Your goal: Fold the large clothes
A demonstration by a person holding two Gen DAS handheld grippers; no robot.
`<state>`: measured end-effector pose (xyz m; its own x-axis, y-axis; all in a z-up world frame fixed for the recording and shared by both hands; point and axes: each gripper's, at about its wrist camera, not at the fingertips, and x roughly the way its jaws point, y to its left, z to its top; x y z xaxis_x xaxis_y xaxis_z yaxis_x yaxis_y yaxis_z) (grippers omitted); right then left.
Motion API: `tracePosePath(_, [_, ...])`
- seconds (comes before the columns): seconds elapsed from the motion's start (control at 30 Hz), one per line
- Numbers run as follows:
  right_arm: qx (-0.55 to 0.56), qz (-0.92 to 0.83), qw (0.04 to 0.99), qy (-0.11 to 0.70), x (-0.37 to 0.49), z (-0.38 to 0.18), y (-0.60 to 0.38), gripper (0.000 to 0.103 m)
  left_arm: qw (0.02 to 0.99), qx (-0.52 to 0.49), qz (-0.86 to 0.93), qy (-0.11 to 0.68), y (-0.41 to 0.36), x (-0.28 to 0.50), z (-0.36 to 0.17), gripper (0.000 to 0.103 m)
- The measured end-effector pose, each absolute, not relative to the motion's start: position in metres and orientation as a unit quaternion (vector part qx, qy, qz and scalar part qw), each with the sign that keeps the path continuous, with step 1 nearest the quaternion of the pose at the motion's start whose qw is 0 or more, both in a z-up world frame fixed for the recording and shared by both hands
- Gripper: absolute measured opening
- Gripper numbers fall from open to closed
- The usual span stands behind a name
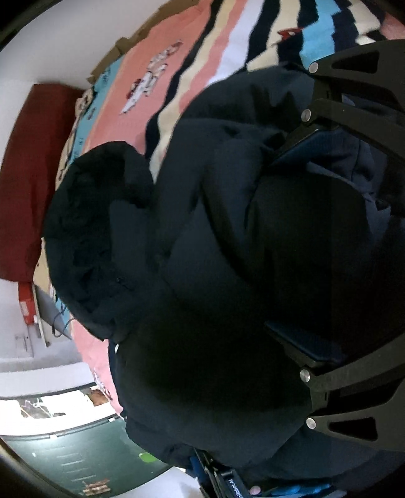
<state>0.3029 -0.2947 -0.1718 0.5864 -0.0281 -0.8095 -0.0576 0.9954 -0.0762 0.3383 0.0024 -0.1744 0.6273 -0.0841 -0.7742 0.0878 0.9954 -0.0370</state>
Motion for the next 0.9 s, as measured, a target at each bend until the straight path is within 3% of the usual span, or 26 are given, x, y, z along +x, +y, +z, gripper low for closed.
tracePosePath(0.4, [-0.037, -0.008, 0.91, 0.414, 0.284, -0.12, -0.341, 0.092, 0.91, 0.038, -0.074, 0.406, -0.007, 0.34, -0.119, 0.063])
tracePosePath(0.63, [-0.021, -0.034, 0.919, 0.393, 0.31, -0.084, -0.4, 0.092, 0.905, -0.002, -0.132, 0.405, -0.011, 0.414, -0.07, 0.063])
tracePosePath(0.9, [0.05, -0.018, 0.92, 0.388, 0.416, -0.072, -0.469, 0.093, 0.882, 0.008, -0.22, 0.417, -0.07, 0.533, -0.054, 0.063])
